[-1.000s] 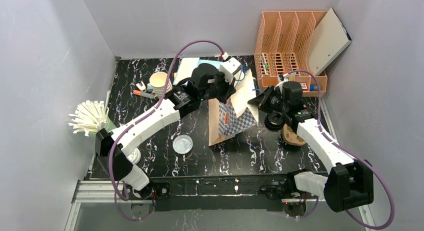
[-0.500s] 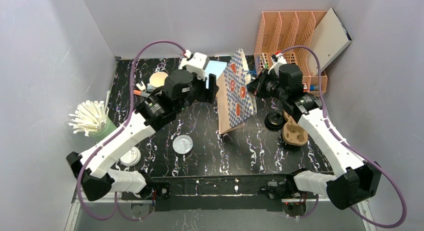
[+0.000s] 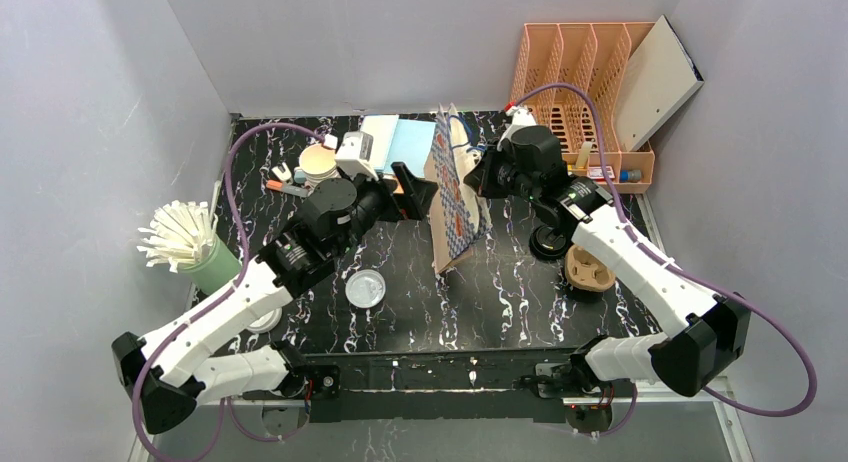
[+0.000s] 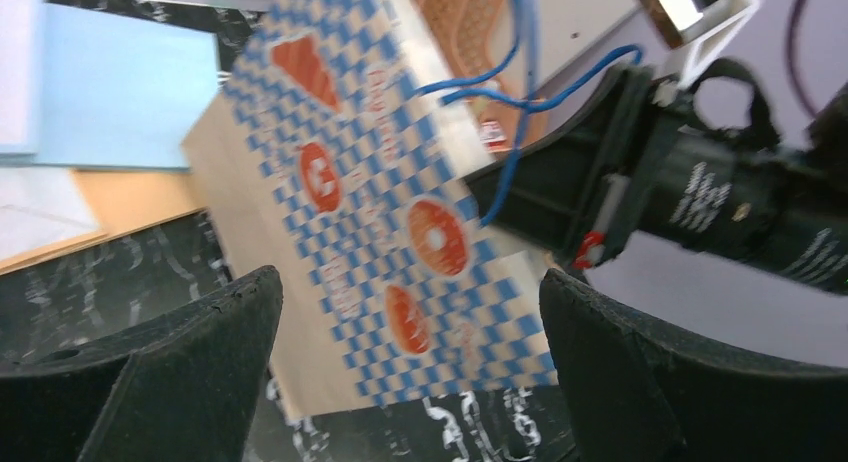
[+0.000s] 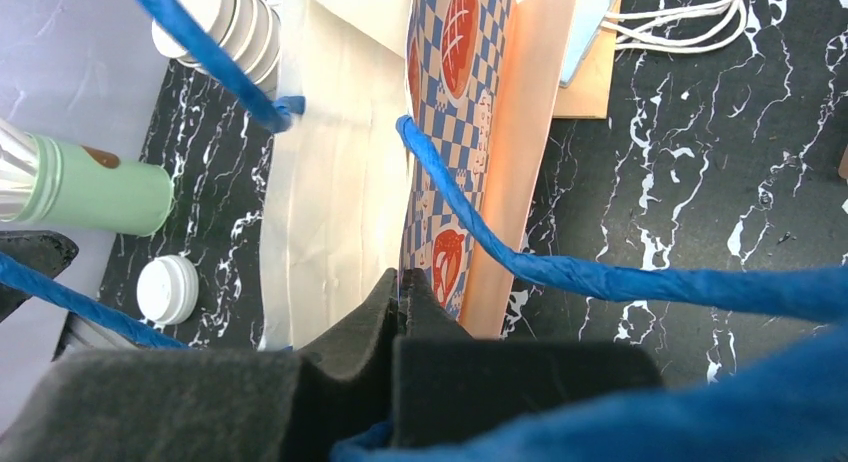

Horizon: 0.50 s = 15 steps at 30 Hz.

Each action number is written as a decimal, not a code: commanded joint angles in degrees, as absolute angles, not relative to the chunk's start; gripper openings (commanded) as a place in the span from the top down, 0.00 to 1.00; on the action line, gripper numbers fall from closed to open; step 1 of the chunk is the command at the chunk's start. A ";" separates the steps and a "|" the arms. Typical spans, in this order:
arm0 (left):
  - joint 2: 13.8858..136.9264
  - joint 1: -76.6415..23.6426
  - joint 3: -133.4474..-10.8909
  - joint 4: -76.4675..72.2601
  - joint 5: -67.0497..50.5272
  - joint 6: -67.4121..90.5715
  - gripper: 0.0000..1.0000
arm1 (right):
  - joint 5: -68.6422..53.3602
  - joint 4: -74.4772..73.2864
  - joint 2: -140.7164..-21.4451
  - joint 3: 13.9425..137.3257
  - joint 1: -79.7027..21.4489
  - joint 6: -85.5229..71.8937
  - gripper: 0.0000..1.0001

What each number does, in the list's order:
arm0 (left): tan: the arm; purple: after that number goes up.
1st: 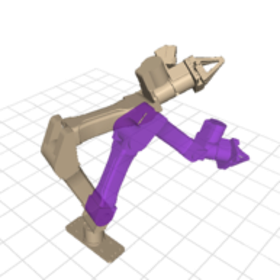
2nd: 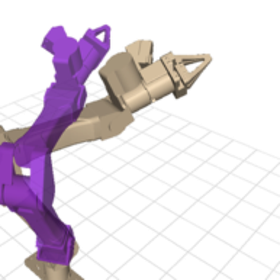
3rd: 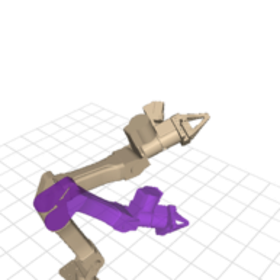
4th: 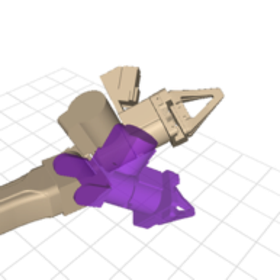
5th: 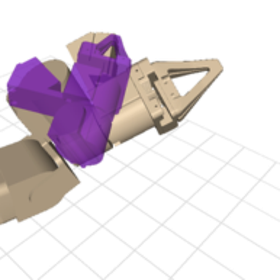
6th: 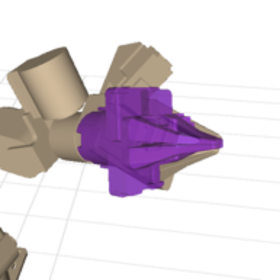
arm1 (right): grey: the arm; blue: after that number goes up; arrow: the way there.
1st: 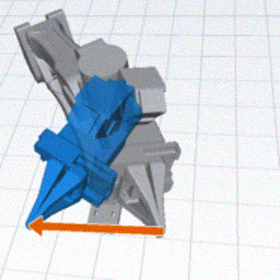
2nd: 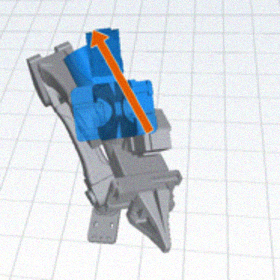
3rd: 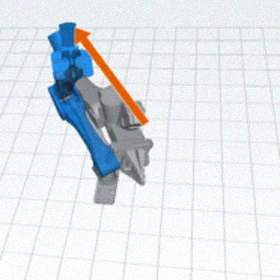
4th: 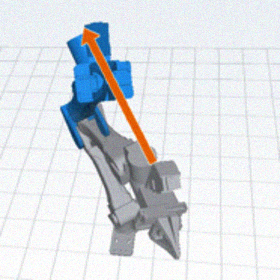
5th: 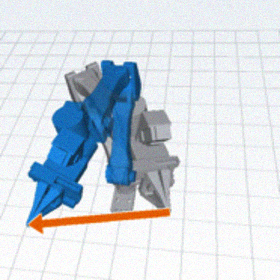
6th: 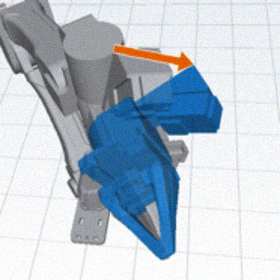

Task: Pack the takeout coffee

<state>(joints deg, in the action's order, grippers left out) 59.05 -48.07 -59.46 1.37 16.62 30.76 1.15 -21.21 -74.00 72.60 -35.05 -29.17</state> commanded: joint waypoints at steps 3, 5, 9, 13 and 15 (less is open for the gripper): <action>67.83 -49.98 -66.90 -1.65 9.89 36.50 0.02 | 7.91 -17.99 -74.07 75.03 -37.27 -27.82 0.99; 68.80 -51.03 -66.93 -1.53 12.23 37.03 0.02 | 8.08 -17.36 -74.24 74.97 -37.50 -27.90 0.99; 70.27 -51.59 -67.33 -1.25 15.97 37.21 0.02 | 8.32 -16.80 -74.62 74.93 -38.01 -28.30 0.99; 72.82 -51.71 -68.84 0.40 20.54 37.17 0.05 | 8.26 -16.18 -74.52 74.67 -38.65 -28.39 0.99; 74.22 -51.68 -69.87 1.59 20.81 36.30 0.05 | 8.28 -16.02 -74.50 74.54 -38.80 -28.32 0.99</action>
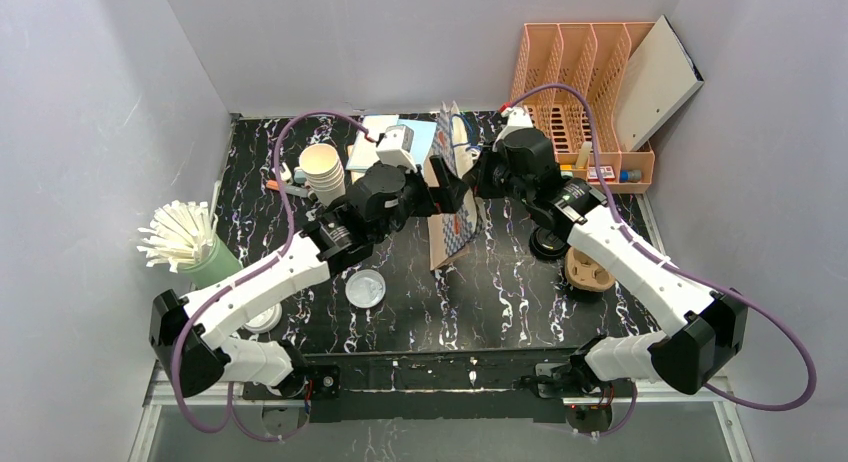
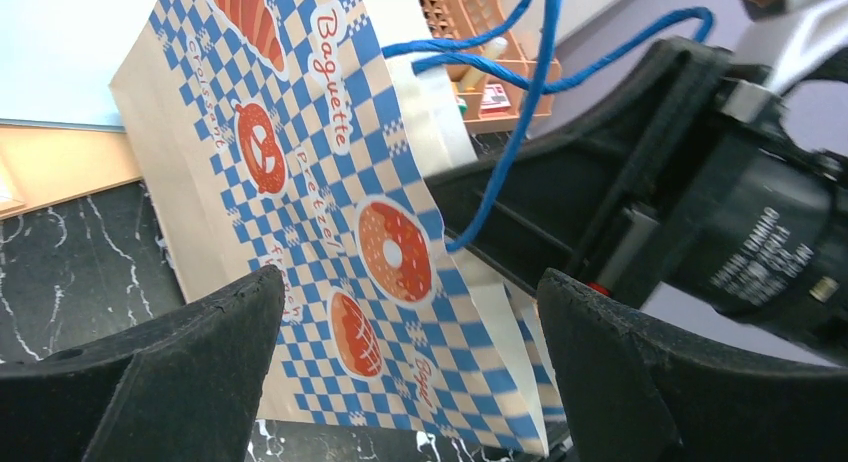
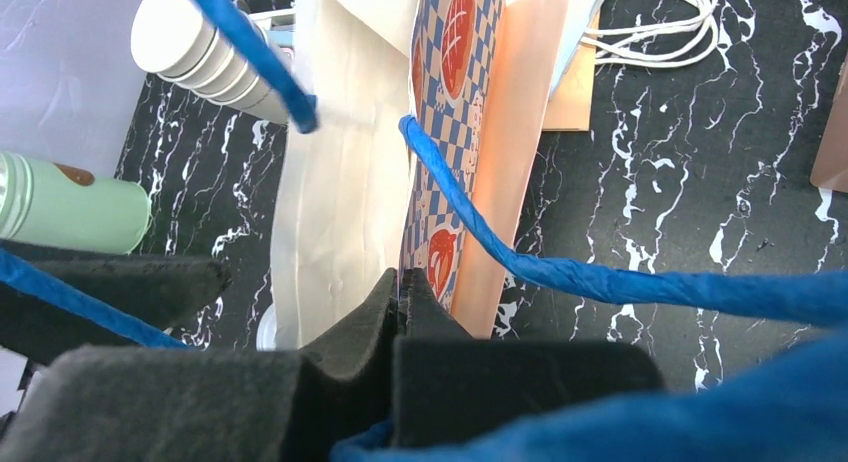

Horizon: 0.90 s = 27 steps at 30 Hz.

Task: Pack the takeout coffee

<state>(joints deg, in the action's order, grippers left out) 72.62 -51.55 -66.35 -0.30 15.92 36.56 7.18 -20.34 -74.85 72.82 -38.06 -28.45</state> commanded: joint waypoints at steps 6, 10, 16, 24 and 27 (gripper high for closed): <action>77.42 -51.94 -71.91 2.88 21.96 34.98 0.08 | 8.20 -15.91 -74.37 74.40 -38.94 -27.82 0.99; 79.24 -51.94 -73.48 6.54 28.44 33.16 0.26 | 7.78 -15.20 -73.64 73.89 -39.03 -27.77 0.99; 80.15 -51.94 -76.16 14.86 38.32 28.38 0.53 | 10.69 -16.15 -72.45 73.59 -39.02 -27.18 0.99; 77.53 -51.86 -76.16 19.89 45.33 23.25 0.80 | 18.03 -20.43 -71.90 74.49 -39.03 -25.69 0.96; 77.05 -51.77 -76.41 21.15 47.06 21.84 0.87 | 18.64 -21.43 -71.65 75.08 -39.07 -25.32 0.90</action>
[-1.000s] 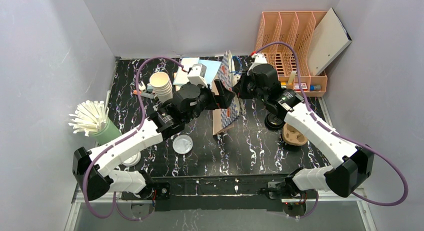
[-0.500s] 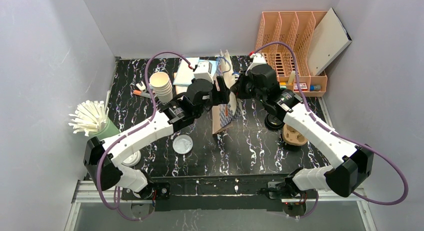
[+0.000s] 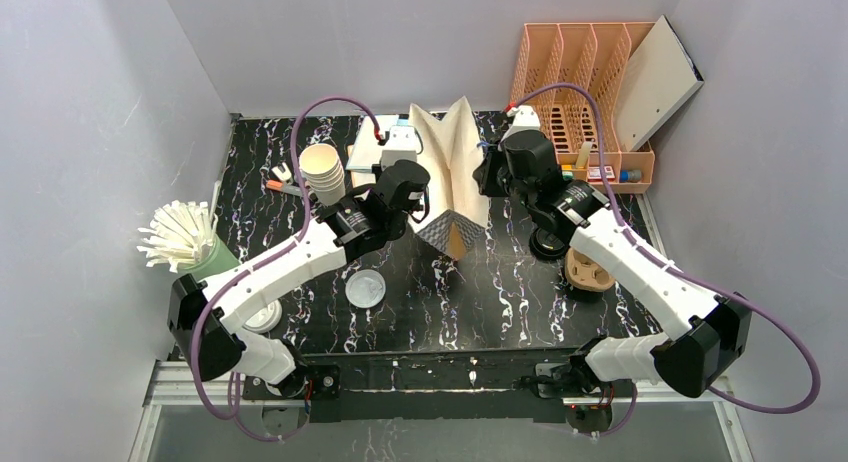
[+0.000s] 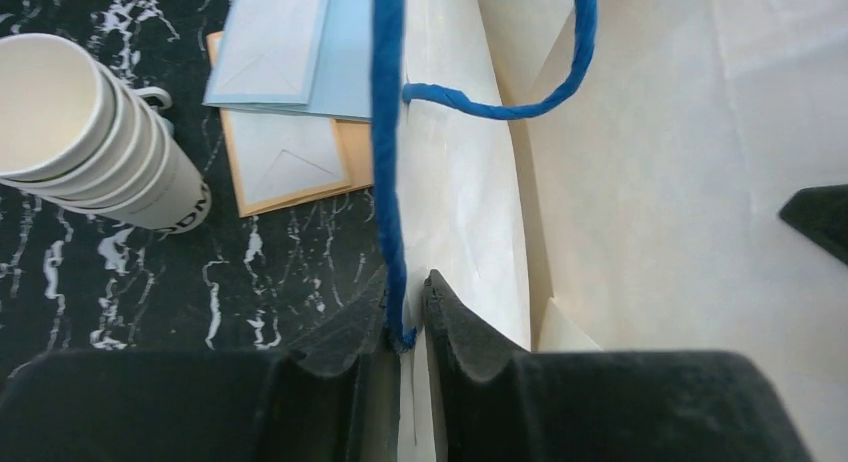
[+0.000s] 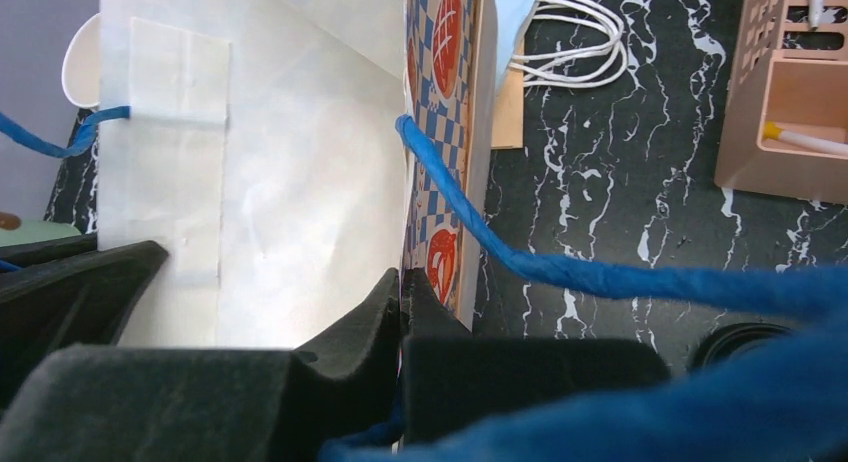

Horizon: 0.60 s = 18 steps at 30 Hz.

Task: Pack the takeout coffee

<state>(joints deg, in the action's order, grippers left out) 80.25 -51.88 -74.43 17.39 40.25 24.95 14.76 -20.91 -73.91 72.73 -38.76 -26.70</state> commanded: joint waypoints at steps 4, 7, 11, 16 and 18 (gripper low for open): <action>76.11 -51.32 -75.27 20.60 45.62 20.60 0.98 | 15.98 -21.94 -70.96 75.90 -39.03 -24.12 0.33; 74.97 -50.22 -72.29 18.15 41.23 21.58 1.00 | 8.69 -21.12 -70.43 76.49 -39.08 -23.04 0.14; 73.50 -47.99 -68.85 15.78 35.46 24.82 1.00 | 2.53 -21.51 -69.78 77.75 -39.03 -23.09 0.06; 72.23 -45.00 -65.68 14.37 30.50 27.00 1.00 | 0.69 -22.21 -66.46 77.65 -38.94 -22.40 0.02; 71.67 -44.21 -64.99 14.28 29.82 27.32 1.00 | -2.21 -23.00 -65.60 78.59 -38.94 -22.45 0.02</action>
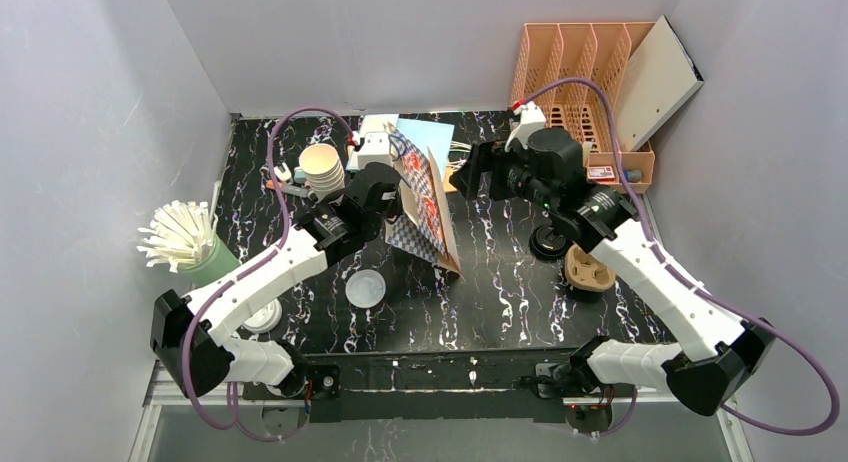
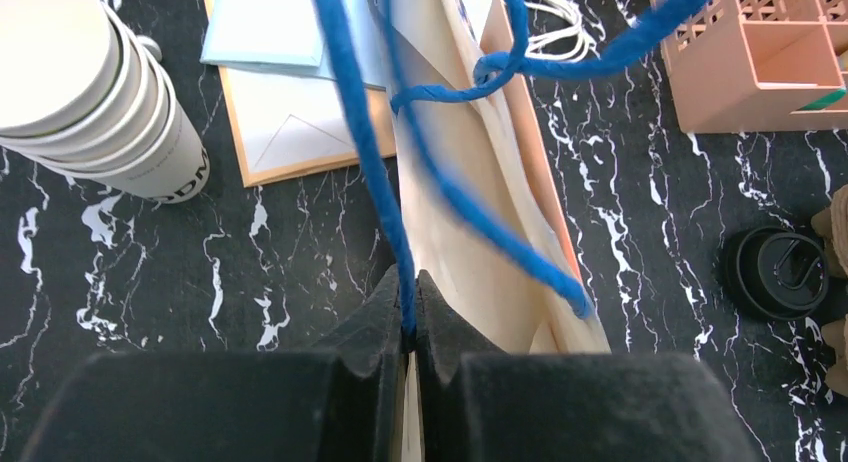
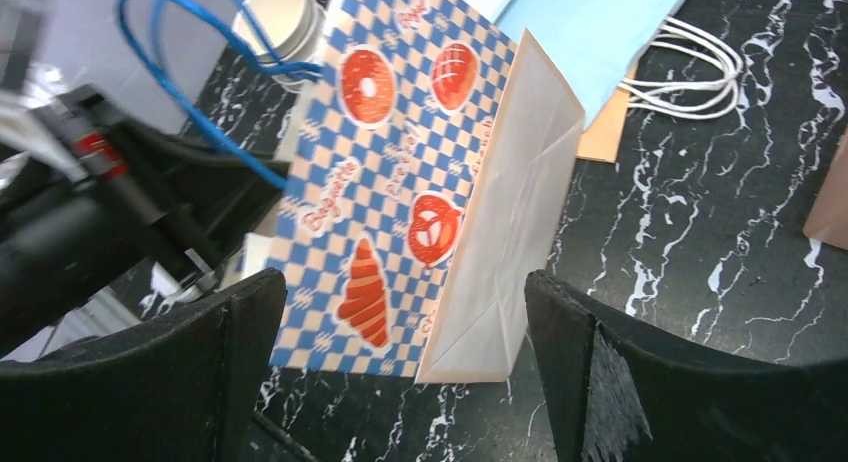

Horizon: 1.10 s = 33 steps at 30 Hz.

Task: Pack the takeout coffee

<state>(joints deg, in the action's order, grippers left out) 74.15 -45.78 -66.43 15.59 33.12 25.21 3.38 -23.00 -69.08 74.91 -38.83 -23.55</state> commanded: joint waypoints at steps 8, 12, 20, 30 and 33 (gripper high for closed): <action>68.05 -43.86 -61.77 9.99 27.24 27.85 1.00 | 9.00 -24.64 -64.97 72.74 -38.98 -23.94 0.21; 67.79 -43.86 -61.67 9.67 25.92 27.47 1.00 | 6.80 -21.29 -67.82 68.61 -38.94 -25.79 0.20; 67.03 -43.81 -62.08 10.37 24.64 27.08 1.00 | 0.92 -16.11 -76.96 66.71 -38.85 -28.51 0.23; 67.65 -43.86 -62.45 10.30 23.73 26.89 1.00 | -1.52 -13.81 -83.24 67.50 -38.68 -29.62 0.36; 67.76 -43.86 -62.46 10.19 23.56 26.89 1.00 | -1.70 -14.02 -84.47 67.76 -38.55 -29.71 0.40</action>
<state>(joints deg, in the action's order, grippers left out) 68.93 -44.07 -61.95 10.72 23.59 27.07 -0.30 -16.34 -83.13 66.61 -38.81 -29.17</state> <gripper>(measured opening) 0.014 0.619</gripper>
